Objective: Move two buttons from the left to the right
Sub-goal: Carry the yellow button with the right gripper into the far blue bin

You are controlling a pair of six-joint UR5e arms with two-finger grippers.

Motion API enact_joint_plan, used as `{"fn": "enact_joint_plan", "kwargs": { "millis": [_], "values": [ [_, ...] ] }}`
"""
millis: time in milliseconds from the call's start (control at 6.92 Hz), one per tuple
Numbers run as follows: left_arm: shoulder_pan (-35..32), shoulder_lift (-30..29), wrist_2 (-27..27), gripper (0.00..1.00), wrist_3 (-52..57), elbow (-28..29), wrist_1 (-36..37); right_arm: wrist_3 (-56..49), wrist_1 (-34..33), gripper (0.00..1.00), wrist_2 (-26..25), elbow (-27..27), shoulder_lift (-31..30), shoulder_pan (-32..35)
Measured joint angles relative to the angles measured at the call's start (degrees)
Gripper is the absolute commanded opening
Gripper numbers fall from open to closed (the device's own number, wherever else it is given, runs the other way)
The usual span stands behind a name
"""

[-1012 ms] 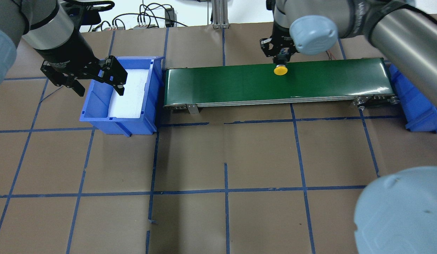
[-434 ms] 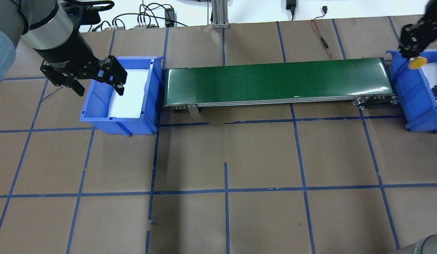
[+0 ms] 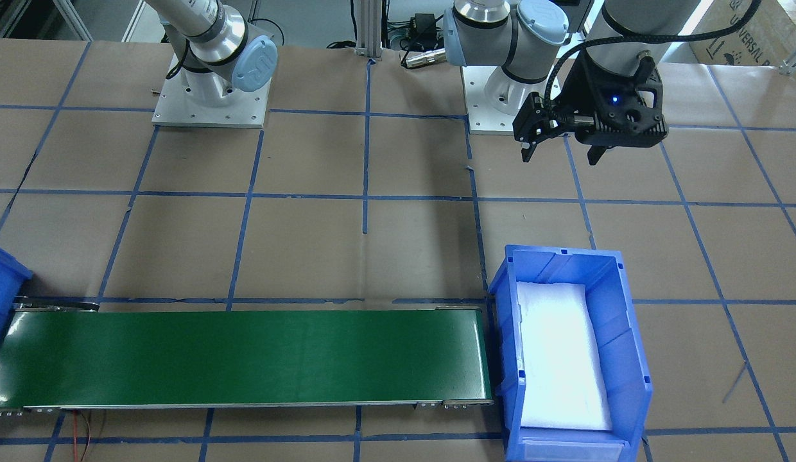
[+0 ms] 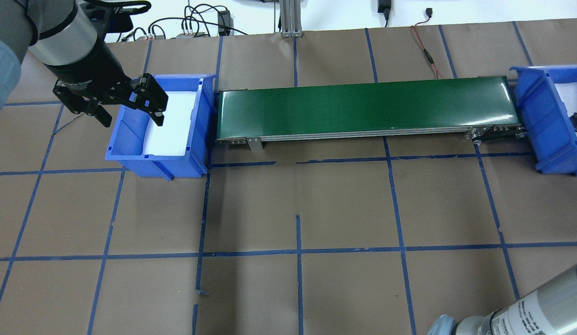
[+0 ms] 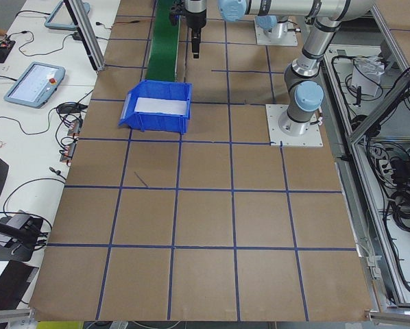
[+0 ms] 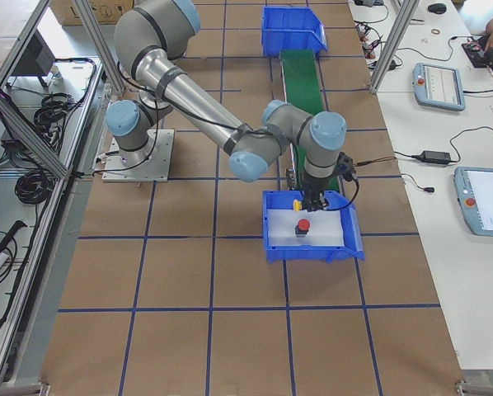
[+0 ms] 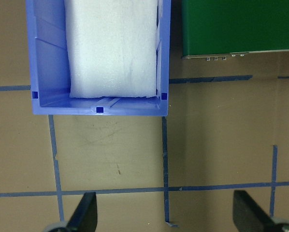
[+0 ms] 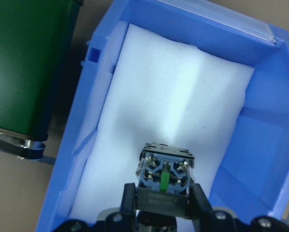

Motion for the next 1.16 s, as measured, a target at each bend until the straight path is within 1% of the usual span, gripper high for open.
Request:
{"fn": "enact_joint_plan", "kwargs": {
  "millis": [289,578,723,1157],
  "values": [
    [0.0,0.0,0.0,1.00,0.0,0.0,-0.1,-1.5,-5.5,0.07,0.6,-1.2,4.9,-0.8],
    [0.0,0.0,0.1,1.00,0.1,0.0,-0.1,-2.0,-6.6,0.08,0.6,-4.3,7.2,-0.8],
    [0.0,0.0,0.1,1.00,0.1,0.0,0.0,-1.8,-6.5,0.08,0.6,-4.8,7.3,-0.8],
    [0.0,0.0,0.1,1.00,0.1,0.0,0.0,-0.5,-4.5,0.09,1.1,-5.0,4.8,-0.3]
  ]
}}
